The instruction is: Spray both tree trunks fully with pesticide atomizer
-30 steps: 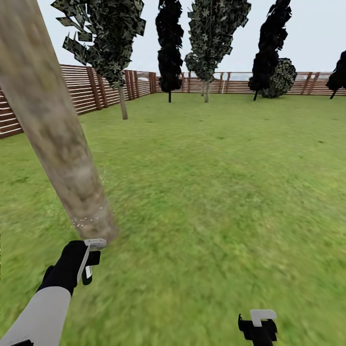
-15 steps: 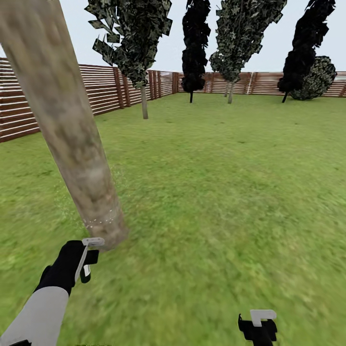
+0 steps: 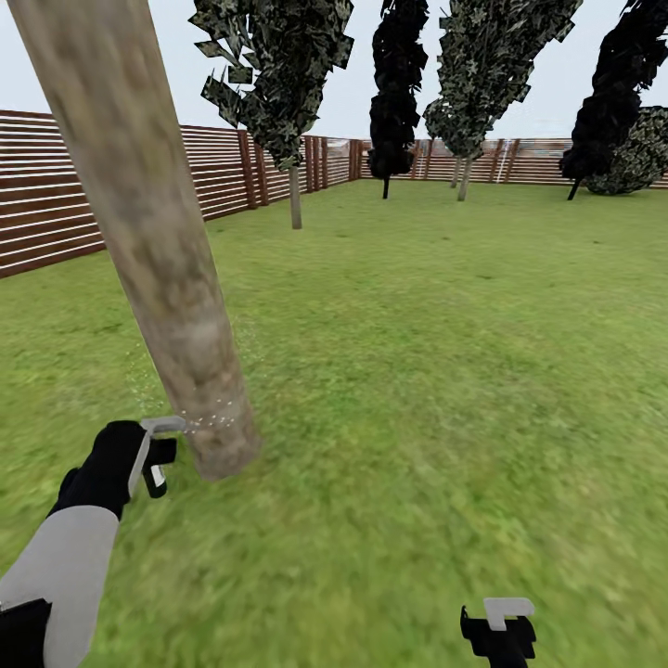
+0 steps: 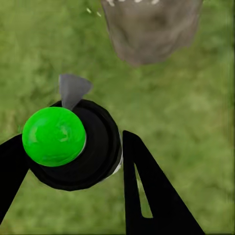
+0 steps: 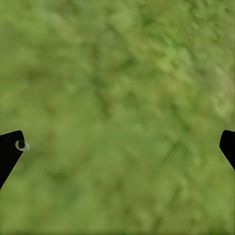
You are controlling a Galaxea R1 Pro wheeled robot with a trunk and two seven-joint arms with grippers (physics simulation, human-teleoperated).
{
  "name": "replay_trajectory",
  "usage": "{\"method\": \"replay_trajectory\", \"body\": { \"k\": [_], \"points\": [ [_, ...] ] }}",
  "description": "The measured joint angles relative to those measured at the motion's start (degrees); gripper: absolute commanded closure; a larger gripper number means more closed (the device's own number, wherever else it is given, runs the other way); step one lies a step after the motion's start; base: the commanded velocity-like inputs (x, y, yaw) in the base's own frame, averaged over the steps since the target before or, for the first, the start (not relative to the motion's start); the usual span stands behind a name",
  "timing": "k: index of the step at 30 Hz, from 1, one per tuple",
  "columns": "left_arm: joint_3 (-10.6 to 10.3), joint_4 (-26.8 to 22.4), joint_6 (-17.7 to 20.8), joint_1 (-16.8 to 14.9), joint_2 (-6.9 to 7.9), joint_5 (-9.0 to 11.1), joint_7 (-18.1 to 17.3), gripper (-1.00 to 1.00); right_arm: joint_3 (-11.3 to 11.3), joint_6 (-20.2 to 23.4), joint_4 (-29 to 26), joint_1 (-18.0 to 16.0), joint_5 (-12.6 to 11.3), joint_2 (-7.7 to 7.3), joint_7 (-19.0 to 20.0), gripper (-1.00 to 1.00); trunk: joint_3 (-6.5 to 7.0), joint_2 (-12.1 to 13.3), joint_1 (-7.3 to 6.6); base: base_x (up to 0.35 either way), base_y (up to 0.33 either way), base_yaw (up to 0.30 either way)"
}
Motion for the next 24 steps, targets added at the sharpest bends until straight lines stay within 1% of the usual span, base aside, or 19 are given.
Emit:
{"method": "replay_trajectory", "body": {
  "k": [1, 2, 3, 4, 5, 6, 7, 9, 10, 12, 15, 20, 21, 24],
  "points": [
    [0.0, 0.0, 0.0, 0.0, -0.27, 0.1, 0.0, 1.00, 0.0, 0.0, 0.0, 0.0, 0.0, 0.00, 0.0, -1.00, 0.00, 0.0, 0.00, 0.000, 0.000, 0.000],
    [-0.1, 0.0, 0.0, 0.0, -1.36, 0.7, -0.2, 1.00, 0.0, 0.0, 0.0, 0.0, 0.0, 0.00, 0.0, -1.00, 0.00, 0.0, 0.00, 0.000, 0.000, 0.000],
    [-0.4, 0.0, 0.1, -0.1, -2.60, 0.7, -0.2, 1.00, 0.0, 0.0, 0.0, 0.0, 0.0, 0.00, 0.0, -1.00, 0.00, 0.0, 0.00, 0.000, 0.000, 0.000],
    [-0.8, 0.0, 0.1, -0.2, -3.44, 0.6, -0.2, 1.00, 0.0, 0.0, 0.0, 0.0, 0.0, 0.00, 0.0, -1.00, 0.00, 0.0, 0.00, 0.000, 0.000, 0.000],
    [-1.1, -0.1, 0.1, -0.3, -3.76, 0.2, -0.1, 1.00, 0.0, 0.0, 0.0, 0.0, 0.0, 0.00, 0.0, -1.00, 0.00, 0.0, 0.00, 0.000, 0.000, 0.000],
    [-1.3, -0.1, 0.2, -0.3, -3.58, -0.2, -0.1, 1.00, 0.0, 0.0, 0.0, 0.0, 0.0, 0.00, 0.0, -1.00, 0.00, 0.0, 0.00, 0.000, 0.000, 0.000],
    [-1.3, -0.1, 0.3, -0.3, -2.72, -0.6, -0.2, 1.00, 0.0, 0.0, 0.0, 0.0, 0.0, 0.00, 0.0, -1.00, 0.00, 0.0, 0.00, 0.000, 0.000, 0.000],
    [-1.3, -0.1, 0.4, 0.1, 0.59, -0.7, -0.4, 1.00, 0.0, 0.0, 0.0, 0.0, 0.0, 0.00, 0.0, -1.00, 0.00, 0.0, 0.00, 0.000, 0.000, 0.000],
    [-1.6, -0.3, 0.4, 0.4, 1.23, -0.3, -0.4, 1.00, 0.0, 0.0, 0.0, 0.0, 0.0, 0.00, 0.0, -1.00, 0.00, 0.0, 0.00, 0.036, 0.000, 0.000],
    [-1.7, -0.7, 0.4, 0.6, 1.25, 0.3, -0.5, 1.00, 0.0, 0.0, 0.0, 0.0, 0.0, 0.00, 0.0, -1.00, 0.00, 0.0, -0.02, 0.247, 0.072, 0.000],
    [-1.5, -0.8, 0.4, 0.6, 1.08, 0.3, -0.5, 1.00, 0.0, 0.0, 0.0, 0.0, 0.0, 0.00, 0.0, -1.00, 0.00, 0.0, -0.03, 0.310, 0.099, 0.000],
    [-1.5, -0.7, 0.4, 0.6, 0.91, 0.4, -0.5, 1.00, 0.0, 0.0, 0.0, 0.0, 0.0, 0.00, 0.0, -1.00, 0.00, 0.0, 0.00, 0.063, 0.016, 0.000],
    [-1.5, -0.7, 0.4, 0.6, 0.95, 0.3, -0.5, 1.00, 0.0, 0.0, 0.0, 0.0, 0.0, 0.00, 0.0, -1.00, 0.00, 0.0, 0.00, 0.003, 0.001, 0.000],
    [-1.8, -0.3, 0.3, 0.7, 1.85, 0.0, -0.6, 1.00, 0.0, 0.0, 0.0, 0.0, 0.0, 0.00, 0.0, -1.00, 0.00, 0.0, 0.00, 0.000, 0.000, 0.000]
  ]
}}
